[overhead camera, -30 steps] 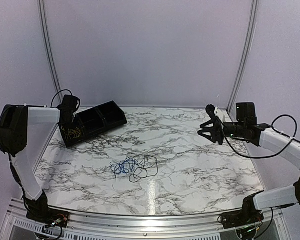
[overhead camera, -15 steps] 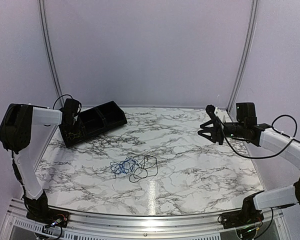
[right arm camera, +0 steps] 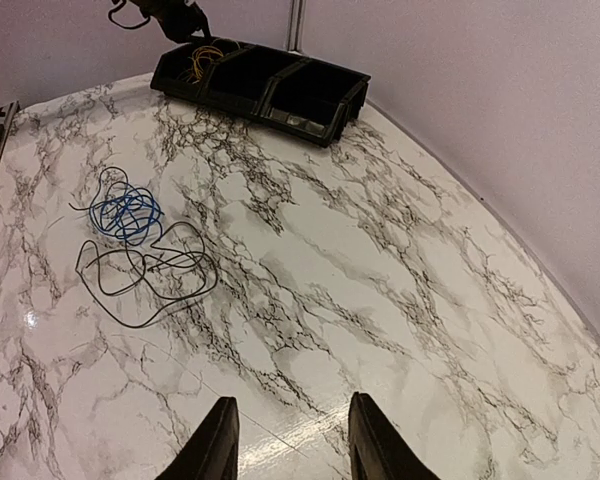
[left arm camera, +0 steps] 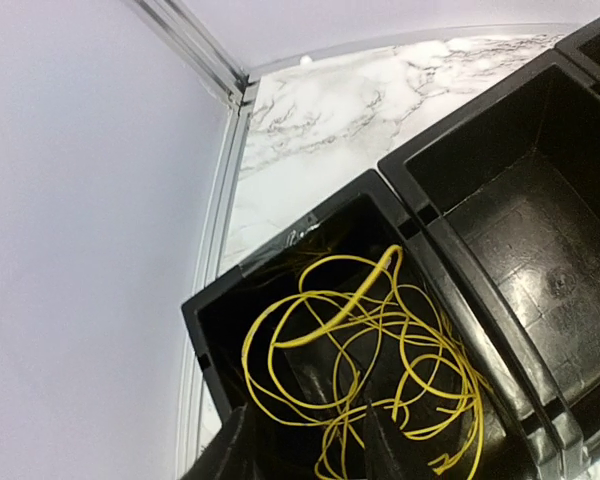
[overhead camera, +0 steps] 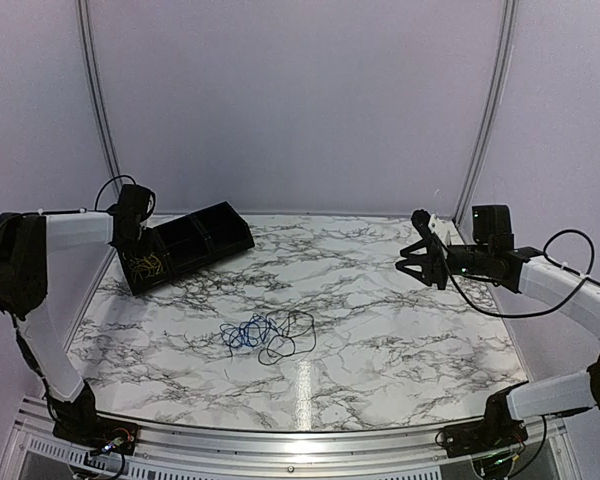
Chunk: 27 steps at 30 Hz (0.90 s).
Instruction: Untangle the cables
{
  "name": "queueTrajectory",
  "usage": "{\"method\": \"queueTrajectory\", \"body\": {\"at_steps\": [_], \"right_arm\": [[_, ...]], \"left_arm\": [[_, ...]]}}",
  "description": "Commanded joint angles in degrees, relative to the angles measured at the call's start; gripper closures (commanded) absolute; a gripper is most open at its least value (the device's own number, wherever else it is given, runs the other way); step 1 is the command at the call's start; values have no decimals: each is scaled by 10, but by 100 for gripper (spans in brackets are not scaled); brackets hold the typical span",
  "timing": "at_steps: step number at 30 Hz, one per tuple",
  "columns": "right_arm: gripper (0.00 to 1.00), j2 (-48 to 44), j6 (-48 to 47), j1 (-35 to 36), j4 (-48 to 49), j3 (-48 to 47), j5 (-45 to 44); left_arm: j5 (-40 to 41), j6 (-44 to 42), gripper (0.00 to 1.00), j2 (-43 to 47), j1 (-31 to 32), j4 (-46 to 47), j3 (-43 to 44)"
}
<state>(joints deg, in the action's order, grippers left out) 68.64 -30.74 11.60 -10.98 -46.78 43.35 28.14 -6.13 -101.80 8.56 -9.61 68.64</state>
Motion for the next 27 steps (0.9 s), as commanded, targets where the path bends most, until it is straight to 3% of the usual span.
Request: {"method": "queueTrajectory", "body": {"at_steps": [1,9,13,18,22,27], "right_arm": [[62,-7,-9,-7,-2,-5,-4],[62,-1,-9,-7,-2,-4,-4],[62,5,-12,-7,-3,-3,3],[62,10,14,-6,18,3,17],[62,30,49,27,33,-16,3],[62,94,30,102,-17,-86,-34]], "left_arm": [[1,8,57,30,-3,-25,15],[-80,39,53,131,15,-43,10],[-194,46,52,221,82,4,-32],[-272,12,51,286,221,87,-68],[-342,28,42,286,273,157,-67],[-313,74,43,232,273,189,-79]]}}
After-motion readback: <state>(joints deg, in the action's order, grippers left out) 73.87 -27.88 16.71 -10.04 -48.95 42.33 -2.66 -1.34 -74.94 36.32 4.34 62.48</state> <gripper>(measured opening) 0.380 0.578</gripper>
